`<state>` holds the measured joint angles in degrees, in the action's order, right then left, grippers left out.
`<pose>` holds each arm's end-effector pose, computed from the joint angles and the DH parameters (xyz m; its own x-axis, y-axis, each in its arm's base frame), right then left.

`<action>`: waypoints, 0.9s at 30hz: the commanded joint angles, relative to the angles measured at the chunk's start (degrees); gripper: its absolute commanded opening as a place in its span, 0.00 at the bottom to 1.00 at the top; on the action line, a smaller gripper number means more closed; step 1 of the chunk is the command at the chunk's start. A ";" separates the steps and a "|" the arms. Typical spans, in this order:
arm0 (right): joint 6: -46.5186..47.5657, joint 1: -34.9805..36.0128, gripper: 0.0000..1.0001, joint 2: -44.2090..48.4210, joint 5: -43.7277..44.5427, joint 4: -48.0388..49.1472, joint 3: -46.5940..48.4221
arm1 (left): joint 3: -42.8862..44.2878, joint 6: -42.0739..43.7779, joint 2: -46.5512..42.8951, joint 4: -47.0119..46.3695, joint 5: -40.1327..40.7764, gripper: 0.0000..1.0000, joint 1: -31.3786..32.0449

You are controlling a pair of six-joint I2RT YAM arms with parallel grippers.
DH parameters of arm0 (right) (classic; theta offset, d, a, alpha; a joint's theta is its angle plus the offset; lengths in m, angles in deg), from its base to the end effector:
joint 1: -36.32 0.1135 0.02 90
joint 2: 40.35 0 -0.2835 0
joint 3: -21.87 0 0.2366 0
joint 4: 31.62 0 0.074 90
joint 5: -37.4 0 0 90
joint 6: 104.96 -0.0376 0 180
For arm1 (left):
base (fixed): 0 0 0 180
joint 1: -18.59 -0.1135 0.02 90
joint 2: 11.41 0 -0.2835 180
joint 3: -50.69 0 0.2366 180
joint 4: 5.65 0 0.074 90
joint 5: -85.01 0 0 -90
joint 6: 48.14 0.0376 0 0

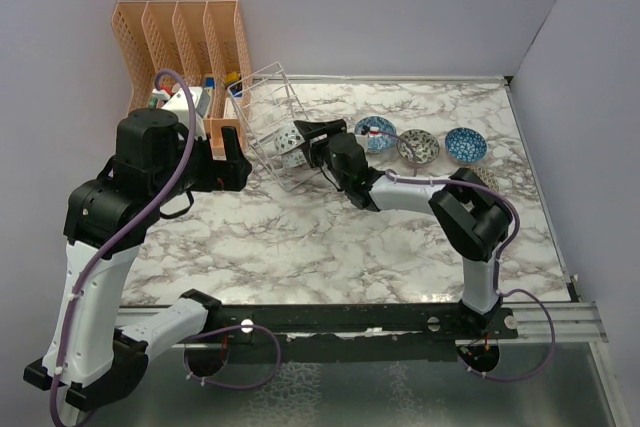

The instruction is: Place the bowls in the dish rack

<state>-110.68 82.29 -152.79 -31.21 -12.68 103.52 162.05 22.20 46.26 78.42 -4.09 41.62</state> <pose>0.3144 0.3055 0.2320 -0.4050 0.9140 0.0230 0.1840 0.0568 0.9813 0.0966 -0.0404 0.4873 -0.5657 -0.1251 -0.8151 0.2000 0.9381 -0.2828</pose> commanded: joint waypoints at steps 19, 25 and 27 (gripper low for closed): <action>-0.75 -0.66 0.60 15.08 -2.25 -18.86 -6.03 | 0.94 -0.59 -0.53 -2.10 0.27 0.99 0.35; 12.41 -2.29 0.60 21.43 -3.46 -34.13 -2.03 | 2.71 -0.38 0.14 -1.80 0.31 0.99 0.35; 19.22 -3.43 0.60 23.65 -2.94 -44.12 1.39 | 3.30 -0.39 0.42 -1.92 0.21 0.99 0.35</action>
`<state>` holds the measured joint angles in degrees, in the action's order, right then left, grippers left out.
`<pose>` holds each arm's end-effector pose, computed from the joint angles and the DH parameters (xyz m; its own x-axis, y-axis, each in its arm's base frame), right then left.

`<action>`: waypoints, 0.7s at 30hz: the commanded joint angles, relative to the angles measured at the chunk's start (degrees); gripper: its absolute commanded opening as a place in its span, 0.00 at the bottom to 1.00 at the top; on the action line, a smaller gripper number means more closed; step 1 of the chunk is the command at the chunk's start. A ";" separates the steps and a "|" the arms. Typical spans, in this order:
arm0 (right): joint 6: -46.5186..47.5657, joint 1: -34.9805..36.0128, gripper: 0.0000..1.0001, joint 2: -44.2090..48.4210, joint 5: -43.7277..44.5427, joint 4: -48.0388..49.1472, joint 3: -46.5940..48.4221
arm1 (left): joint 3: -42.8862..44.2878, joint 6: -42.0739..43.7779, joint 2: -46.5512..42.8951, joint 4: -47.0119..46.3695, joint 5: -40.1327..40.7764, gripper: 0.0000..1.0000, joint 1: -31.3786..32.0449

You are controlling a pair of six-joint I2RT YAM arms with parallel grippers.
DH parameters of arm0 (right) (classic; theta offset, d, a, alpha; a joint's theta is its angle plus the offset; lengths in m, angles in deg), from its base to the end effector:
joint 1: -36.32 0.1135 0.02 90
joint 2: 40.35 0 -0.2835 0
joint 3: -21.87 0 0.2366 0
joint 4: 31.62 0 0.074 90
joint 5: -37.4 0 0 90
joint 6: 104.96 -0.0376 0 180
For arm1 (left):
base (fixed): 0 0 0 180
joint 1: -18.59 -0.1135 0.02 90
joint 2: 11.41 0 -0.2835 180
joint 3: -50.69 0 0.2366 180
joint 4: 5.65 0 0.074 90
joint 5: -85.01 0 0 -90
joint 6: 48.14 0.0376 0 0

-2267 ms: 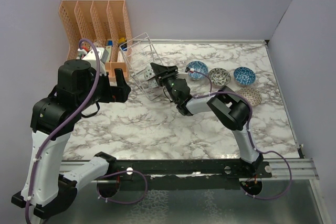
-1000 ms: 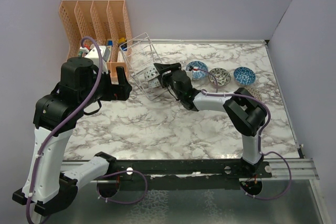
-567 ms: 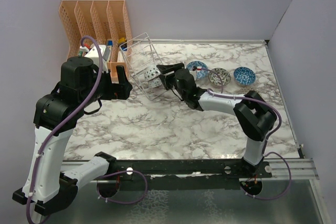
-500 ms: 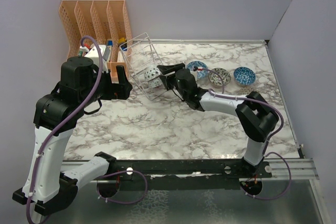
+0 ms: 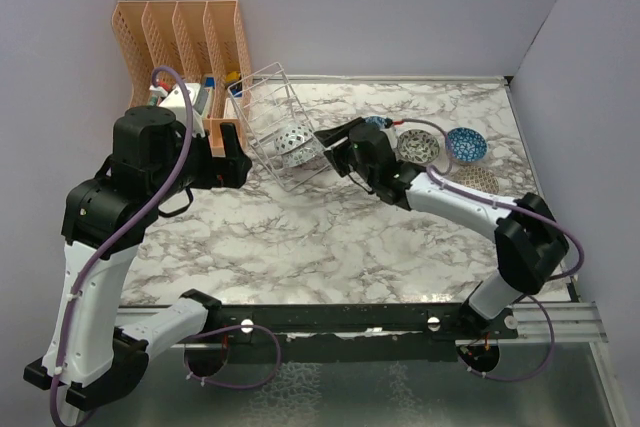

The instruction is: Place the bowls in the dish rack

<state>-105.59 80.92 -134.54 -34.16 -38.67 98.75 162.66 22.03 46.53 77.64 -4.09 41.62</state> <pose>0.2693 0.2489 0.2806 -0.4577 0.8809 -0.1204 0.2987 0.2799 0.9124 0.0976 -0.0409 0.4907 -0.5516 -0.1341 -0.8233 0.2035 0.9355 -0.2887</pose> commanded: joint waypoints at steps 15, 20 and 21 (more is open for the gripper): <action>49.45 -26.06 0.63 20.48 7.28 -58.46 7.97 | 2.29 -0.97 -0.16 -3.21 -1.81 0.99 0.35; 57.21 -30.09 0.62 15.19 7.59 -55.78 8.27 | 1.37 -1.04 -0.49 -3.36 -1.97 0.99 0.35; 58.55 -30.32 0.62 13.19 7.59 -55.65 8.81 | 1.27 -1.03 -0.61 -3.26 -1.84 0.99 0.35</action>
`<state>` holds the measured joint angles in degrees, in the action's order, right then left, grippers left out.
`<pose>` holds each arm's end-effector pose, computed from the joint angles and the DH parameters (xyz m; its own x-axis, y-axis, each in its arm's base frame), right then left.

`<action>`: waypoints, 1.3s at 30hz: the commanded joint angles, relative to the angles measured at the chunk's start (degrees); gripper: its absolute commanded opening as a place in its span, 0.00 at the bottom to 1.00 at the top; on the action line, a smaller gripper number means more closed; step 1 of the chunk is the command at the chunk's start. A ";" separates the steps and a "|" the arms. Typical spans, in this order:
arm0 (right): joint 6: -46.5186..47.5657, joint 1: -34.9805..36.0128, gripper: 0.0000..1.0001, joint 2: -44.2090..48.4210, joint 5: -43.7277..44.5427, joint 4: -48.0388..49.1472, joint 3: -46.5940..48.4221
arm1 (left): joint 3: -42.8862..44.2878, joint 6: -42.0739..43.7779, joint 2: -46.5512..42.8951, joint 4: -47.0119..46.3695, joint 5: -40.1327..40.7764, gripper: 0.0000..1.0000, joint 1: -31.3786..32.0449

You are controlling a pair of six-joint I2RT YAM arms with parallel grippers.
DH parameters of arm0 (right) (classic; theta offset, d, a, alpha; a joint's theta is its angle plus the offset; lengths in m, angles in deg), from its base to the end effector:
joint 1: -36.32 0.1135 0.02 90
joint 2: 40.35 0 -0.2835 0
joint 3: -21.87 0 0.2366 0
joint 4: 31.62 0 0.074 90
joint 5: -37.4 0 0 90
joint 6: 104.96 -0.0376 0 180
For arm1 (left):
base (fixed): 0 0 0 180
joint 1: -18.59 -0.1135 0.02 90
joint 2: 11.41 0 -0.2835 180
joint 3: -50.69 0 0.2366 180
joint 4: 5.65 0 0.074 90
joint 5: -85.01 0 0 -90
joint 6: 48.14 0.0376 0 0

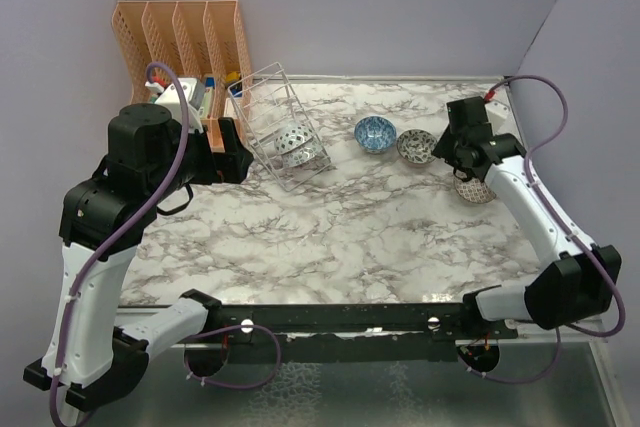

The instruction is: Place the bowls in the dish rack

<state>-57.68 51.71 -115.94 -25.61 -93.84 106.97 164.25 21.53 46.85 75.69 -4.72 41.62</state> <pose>0.2436 0.0493 0.3416 -0.5441 0.4772 -0.6901 0.5414 0.8280 0.1458 0.0975 -0.0412 0.5001 -0.5134 -0.1593 -0.8432 0.2228 0.9242 -0.3102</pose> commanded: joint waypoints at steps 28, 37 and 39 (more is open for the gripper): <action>23.78 -7.22 0.48 -23.57 -2.17 12.12 -4.04 | -2.81 -1.34 -0.23 -1.79 1.59 0.99 0.41; 23.05 -7.40 0.24 -23.83 -0.17 13.24 -6.17 | -2.48 -0.80 0.14 -1.51 1.63 0.99 0.35; 22.76 -7.40 0.17 -23.28 0.37 13.25 -6.58 | -2.30 -0.73 0.23 -1.29 1.52 0.99 0.36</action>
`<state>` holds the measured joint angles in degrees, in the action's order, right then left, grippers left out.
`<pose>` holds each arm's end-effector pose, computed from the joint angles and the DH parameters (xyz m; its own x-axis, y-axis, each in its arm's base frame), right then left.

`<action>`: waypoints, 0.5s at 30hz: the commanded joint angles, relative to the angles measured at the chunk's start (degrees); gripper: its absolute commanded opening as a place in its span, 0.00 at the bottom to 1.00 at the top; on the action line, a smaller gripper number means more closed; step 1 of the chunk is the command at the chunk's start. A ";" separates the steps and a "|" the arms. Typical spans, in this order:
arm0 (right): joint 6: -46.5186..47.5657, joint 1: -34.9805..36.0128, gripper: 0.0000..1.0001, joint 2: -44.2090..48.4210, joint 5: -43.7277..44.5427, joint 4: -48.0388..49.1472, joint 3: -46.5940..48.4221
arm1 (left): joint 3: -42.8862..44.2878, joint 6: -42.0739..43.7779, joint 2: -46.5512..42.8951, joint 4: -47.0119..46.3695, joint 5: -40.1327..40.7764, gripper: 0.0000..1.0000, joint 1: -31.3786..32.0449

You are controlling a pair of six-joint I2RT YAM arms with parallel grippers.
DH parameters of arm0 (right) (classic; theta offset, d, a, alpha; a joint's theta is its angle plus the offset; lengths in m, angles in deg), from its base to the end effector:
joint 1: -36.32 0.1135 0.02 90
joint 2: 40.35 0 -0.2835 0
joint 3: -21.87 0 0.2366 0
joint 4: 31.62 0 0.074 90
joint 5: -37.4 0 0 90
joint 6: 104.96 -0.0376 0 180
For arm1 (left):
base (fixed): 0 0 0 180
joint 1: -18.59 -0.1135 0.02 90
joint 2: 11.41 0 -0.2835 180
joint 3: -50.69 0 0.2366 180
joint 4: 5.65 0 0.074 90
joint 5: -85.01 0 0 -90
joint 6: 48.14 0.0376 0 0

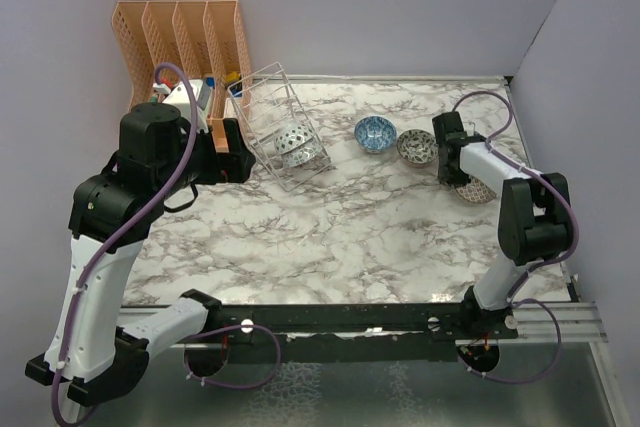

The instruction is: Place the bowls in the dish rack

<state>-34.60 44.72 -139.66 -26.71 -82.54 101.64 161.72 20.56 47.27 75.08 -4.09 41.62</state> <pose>0.3238 0.0312 0.2125 -0.8737 0.1766 -0.4533 0.3256 0.9046 -0.2751 0.1064 -0.0446 0.4900 -0.5450 -0.1630 -0.8224 0.1937 0.9299 -0.3126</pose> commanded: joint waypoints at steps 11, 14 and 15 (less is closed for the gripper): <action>-5.24 -0.33 0.01 14.67 -12.51 -4.33 2.89 | 3.48 1.10 0.59 0.79 -0.02 0.99 0.35; -9.35 0.11 0.01 21.49 -27.91 -2.76 4.08 | 5.06 0.99 1.27 1.57 -0.39 0.99 0.35; -11.77 0.45 0.01 23.83 -33.38 -0.09 3.27 | 5.32 0.95 1.39 1.58 -0.72 0.99 0.35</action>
<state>-39.04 44.55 -126.13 -38.14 -86.78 101.90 164.21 21.02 48.38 75.76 -4.13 41.62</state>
